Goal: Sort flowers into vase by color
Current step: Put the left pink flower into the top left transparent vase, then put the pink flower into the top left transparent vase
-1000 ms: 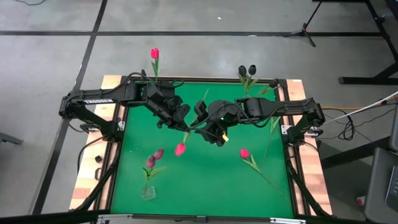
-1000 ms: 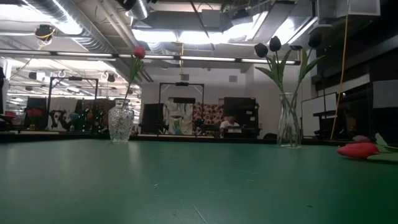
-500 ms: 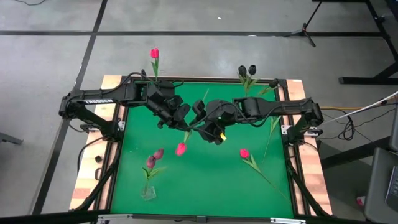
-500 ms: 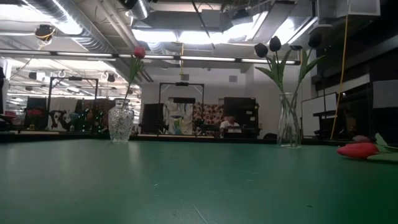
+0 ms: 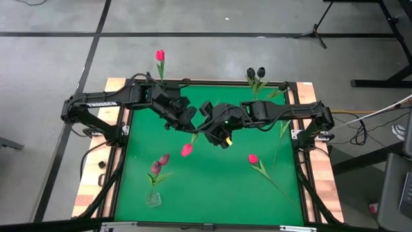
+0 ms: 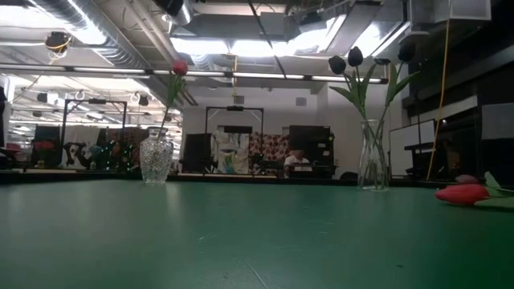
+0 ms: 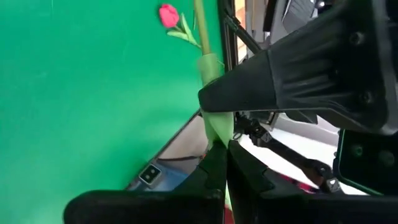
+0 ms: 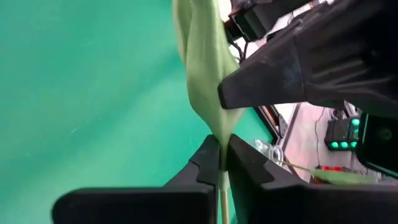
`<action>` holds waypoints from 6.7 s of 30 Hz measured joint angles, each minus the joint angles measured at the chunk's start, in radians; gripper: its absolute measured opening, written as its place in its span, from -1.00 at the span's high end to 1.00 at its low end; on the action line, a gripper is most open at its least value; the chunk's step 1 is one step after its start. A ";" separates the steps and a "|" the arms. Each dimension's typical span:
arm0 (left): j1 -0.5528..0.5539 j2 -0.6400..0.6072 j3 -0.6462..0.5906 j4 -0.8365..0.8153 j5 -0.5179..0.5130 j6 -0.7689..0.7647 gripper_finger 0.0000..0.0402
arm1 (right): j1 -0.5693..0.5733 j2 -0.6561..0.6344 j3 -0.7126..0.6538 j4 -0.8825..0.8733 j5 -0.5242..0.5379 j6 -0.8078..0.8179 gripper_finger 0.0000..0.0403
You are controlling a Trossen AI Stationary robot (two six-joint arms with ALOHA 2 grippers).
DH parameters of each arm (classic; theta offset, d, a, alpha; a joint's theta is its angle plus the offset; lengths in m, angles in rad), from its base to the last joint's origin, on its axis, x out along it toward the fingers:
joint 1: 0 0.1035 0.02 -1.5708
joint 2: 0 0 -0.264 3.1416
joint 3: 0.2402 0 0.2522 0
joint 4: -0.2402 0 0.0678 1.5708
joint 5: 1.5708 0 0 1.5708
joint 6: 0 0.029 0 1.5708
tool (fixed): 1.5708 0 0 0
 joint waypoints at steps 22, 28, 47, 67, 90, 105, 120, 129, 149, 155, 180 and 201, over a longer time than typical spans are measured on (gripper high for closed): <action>0.039 -0.231 0.002 0.020 -0.204 0.388 0.40 | -0.055 -0.004 0.000 -0.016 -0.090 0.087 0.98; 0.007 -0.365 0.003 0.019 -0.415 0.534 0.43 | -0.147 -0.004 -0.002 0.190 -0.309 0.152 0.98; -0.235 -0.521 0.002 -0.068 -0.687 0.901 0.43 | -0.317 0.237 -0.001 1.103 -0.525 0.417 0.99; -0.249 -0.613 0.002 -0.114 -0.837 1.008 0.43 | -0.454 0.441 0.000 1.457 -0.564 0.555 0.99; -0.249 -0.606 0.002 -0.122 -0.889 0.987 0.43 | -0.478 0.537 0.000 1.550 -0.561 0.607 0.99; -0.249 -0.606 0.002 -0.127 -0.892 0.986 0.43 | -0.483 0.576 -0.001 1.573 -0.530 0.699 0.99; -0.248 -0.606 0.002 -0.136 -0.893 0.969 0.43 | -0.484 0.577 -0.001 1.454 -0.469 0.696 0.87; -0.248 -0.606 0.002 -0.136 -0.893 0.961 0.43 | -0.484 0.577 -0.001 1.442 -0.463 0.712 0.59; -0.249 -0.606 0.002 -0.187 -0.893 0.934 0.43 | -0.486 0.577 0.122 1.240 -0.317 0.734 -0.23; -0.249 -0.606 0.002 -0.206 -0.926 0.914 0.43 | -0.500 0.577 0.241 1.030 -0.315 0.682 -0.36; -0.248 -0.607 -0.175 -0.277 -1.074 0.703 0.43 | -0.515 0.491 0.294 1.034 -0.290 0.624 -0.39; -0.248 -0.607 -0.177 -0.360 -1.108 0.624 0.43 | -0.306 -0.092 0.295 -0.738 0.070 0.989 -0.39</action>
